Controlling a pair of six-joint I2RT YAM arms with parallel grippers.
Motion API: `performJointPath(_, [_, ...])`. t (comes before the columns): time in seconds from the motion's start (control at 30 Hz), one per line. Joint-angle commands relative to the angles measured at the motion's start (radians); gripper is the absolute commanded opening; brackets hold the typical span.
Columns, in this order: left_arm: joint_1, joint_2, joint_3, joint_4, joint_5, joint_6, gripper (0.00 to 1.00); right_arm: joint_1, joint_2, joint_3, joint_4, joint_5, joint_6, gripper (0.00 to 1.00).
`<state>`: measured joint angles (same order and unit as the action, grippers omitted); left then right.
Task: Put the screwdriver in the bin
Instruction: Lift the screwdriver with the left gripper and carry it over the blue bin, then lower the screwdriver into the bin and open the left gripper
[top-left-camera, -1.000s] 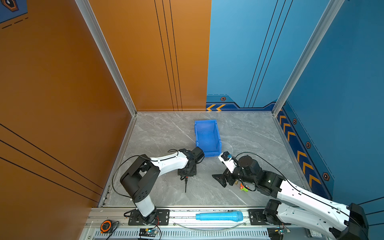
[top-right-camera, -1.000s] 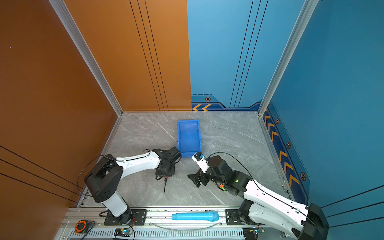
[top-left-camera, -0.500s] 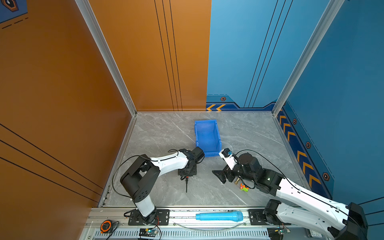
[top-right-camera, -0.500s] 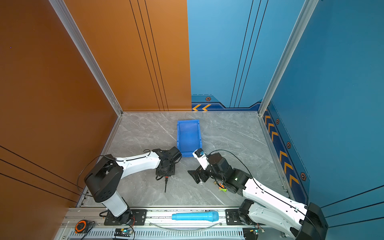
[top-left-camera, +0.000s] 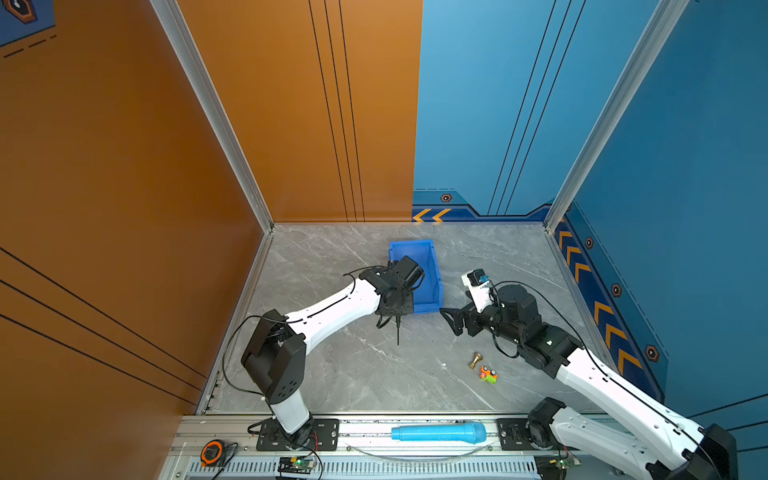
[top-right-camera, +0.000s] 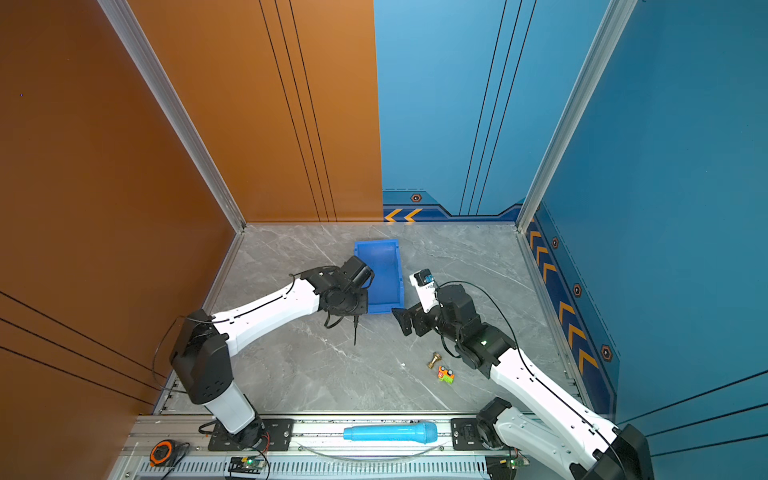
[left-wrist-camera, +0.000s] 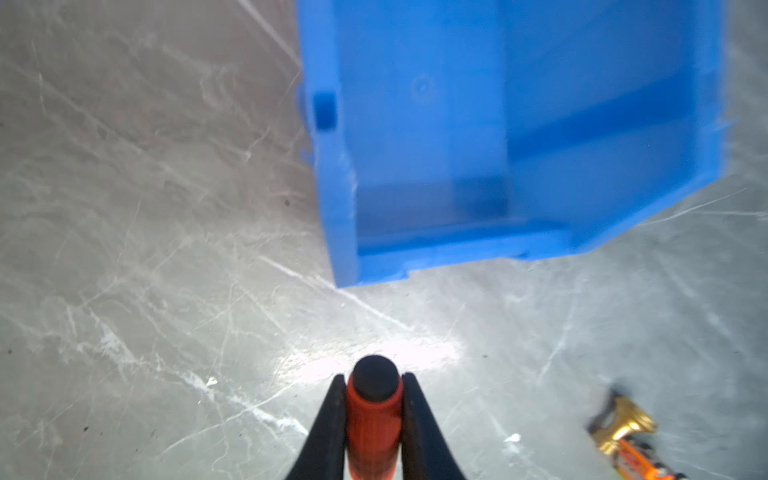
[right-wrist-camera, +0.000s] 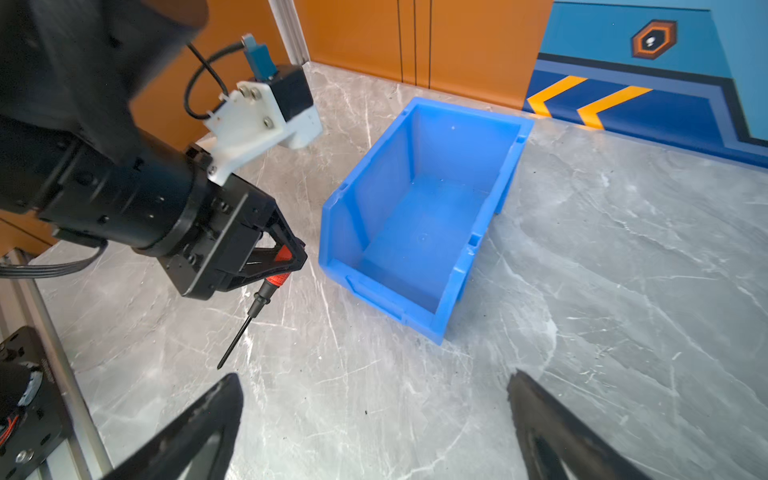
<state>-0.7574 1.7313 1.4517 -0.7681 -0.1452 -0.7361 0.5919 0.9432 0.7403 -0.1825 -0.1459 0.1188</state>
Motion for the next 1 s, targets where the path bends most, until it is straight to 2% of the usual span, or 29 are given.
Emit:
performJointPath(0.0, [0.02,0.098,0.127,-0.04,0.0,0.053,0.08,-0.036,0.033,0.049,0.013,-0.047,-0.01,1.0])
performJointPath(0.23, [0.067,0.329,0.429,-0.05,0.016,0.084,0.08,-0.071,0.098,0.106,0.011,-0.052,-0.027,1.0])
performJointPath(0.53, [0.134,0.55,0.693,-0.05,0.037,0.088,0.08,-0.078,0.157,0.133,0.008,-0.049,-0.036,1.0])
performJointPath(0.97, [0.137,0.692,0.8,-0.048,0.003,0.112,0.09,-0.084,0.234,0.164,0.024,-0.033,-0.052,1.0])
